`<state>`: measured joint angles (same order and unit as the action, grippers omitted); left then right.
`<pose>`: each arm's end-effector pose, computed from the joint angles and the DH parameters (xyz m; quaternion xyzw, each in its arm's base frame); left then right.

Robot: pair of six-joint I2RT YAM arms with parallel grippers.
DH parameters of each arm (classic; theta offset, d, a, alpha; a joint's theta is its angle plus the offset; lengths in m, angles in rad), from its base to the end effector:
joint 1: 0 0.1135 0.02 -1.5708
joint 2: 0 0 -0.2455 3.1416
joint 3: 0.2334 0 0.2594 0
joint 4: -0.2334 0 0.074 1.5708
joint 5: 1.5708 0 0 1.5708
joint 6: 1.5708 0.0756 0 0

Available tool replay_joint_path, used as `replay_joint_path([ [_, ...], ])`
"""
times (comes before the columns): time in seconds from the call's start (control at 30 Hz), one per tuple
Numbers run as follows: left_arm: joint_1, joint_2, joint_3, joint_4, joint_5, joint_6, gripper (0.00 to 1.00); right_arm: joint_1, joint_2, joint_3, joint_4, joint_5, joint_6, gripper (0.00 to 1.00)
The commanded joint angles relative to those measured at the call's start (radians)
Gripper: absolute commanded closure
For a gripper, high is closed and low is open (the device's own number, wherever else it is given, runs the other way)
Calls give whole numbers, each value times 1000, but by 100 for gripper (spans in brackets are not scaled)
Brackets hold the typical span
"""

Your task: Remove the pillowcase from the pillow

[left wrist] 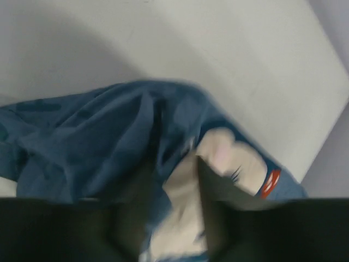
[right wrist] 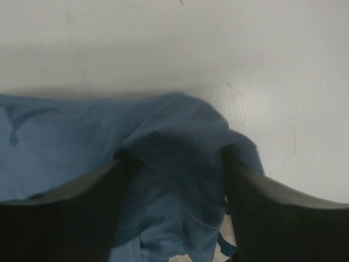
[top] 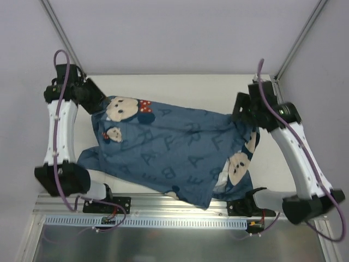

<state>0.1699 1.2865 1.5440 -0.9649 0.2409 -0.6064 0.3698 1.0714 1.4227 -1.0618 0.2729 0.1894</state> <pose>0.2908 0.0316 0.3756 -0.2947 0.8536 -0.1965 0.3819 0.2218 0.0641 0.3764 -0.0246 0.9019 -0.0048 0.4312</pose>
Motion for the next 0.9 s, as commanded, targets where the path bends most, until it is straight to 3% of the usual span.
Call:
replay_joint_path([
  [0.0, -1, 159, 172, 25, -34, 103, 47, -43, 186, 154, 102, -63, -45, 20],
  [0.03, -1, 162, 189, 2, -8, 117, 29, -43, 211, 183, 91, -69, -53, 8],
  [0.1, -4, 119, 191, 6, -17, 141, 6, -45, 205, 185, 108, -61, -61, 1],
  [0.27, -20, 36, 142, 9, -43, 178, 7, -51, 136, 75, 141, -54, -59, 4],
  [0.47, -168, -74, 29, 11, -150, 183, 13, -106, 76, -149, 216, -113, -25, 0],
  [0.5, -214, -84, 13, 11, -163, 175, 14, -136, 67, -175, 232, -142, -22, 14],
  [0.6, -289, -110, -45, 15, -123, 136, 16, -222, 58, -267, 313, -260, 2, 30],
  [0.77, -458, -115, -76, 20, -157, 94, 17, -246, 163, -353, 504, -483, 16, 26],
  [0.83, -516, -99, -67, 20, -186, 70, 20, -198, 217, -351, 555, -538, 22, 37],
  [0.87, -577, -89, -49, 20, -198, 65, 22, -163, 257, -338, 557, -526, 21, 48],
])
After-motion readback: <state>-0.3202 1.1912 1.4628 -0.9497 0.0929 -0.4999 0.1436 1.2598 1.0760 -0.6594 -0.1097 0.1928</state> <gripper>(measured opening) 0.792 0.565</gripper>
